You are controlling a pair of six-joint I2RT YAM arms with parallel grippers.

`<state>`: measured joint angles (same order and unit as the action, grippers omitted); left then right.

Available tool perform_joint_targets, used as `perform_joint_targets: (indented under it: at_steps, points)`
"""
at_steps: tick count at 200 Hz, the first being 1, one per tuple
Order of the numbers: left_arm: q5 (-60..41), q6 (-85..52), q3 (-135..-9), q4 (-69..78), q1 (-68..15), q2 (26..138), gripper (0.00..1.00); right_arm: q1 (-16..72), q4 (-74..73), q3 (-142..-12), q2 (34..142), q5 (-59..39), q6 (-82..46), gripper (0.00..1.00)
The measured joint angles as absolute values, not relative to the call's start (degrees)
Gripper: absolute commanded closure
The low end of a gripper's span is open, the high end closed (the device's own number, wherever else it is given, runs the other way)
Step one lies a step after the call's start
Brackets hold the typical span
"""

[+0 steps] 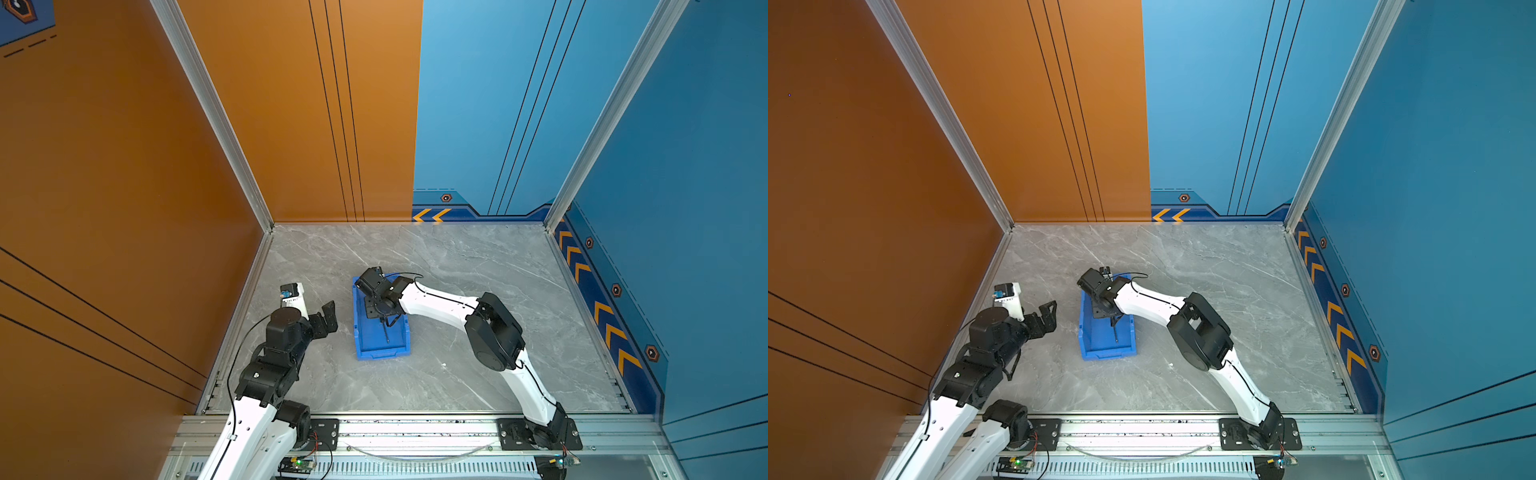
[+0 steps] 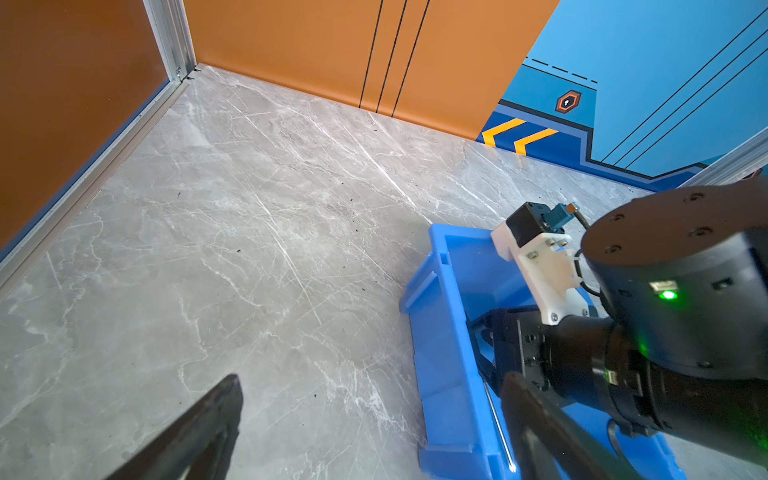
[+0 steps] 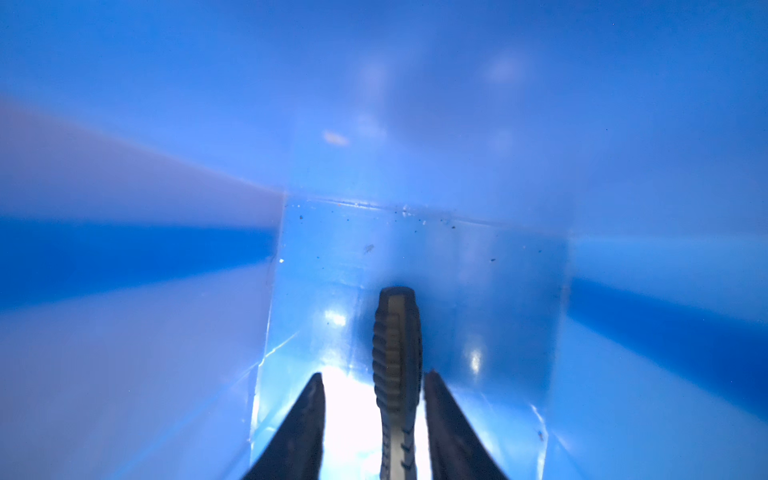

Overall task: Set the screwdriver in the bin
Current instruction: 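Lower the screwdriver into the bin and open the right gripper, then raise the right gripper out of the bin and draw it back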

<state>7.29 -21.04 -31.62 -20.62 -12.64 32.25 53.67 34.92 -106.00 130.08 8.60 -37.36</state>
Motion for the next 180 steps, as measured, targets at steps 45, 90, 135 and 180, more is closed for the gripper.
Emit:
perform_joint_targets:
  at_steps: [45,90,135,180]
  points:
    - [7.3,-21.0,-31.6,-20.6,-12.0,32.3,0.02,53.7,34.9,-106.0,129.0,9.6,-36.2,0.42]
    - [7.2,-21.0,-31.6,-20.3,-11.4,33.7,0.02,53.7,35.0,-106.6,125.7,10.5,-34.5,0.27]
    - [7.2,-19.5,-32.9,-20.6,-10.0,38.4,0.02,53.7,35.1,-106.7,122.1,10.8,-33.1,0.17]
    - [7.6,-16.7,-33.6,-19.8,-9.1,39.8,0.02,53.7,36.5,-106.7,117.8,12.2,-31.5,0.0]
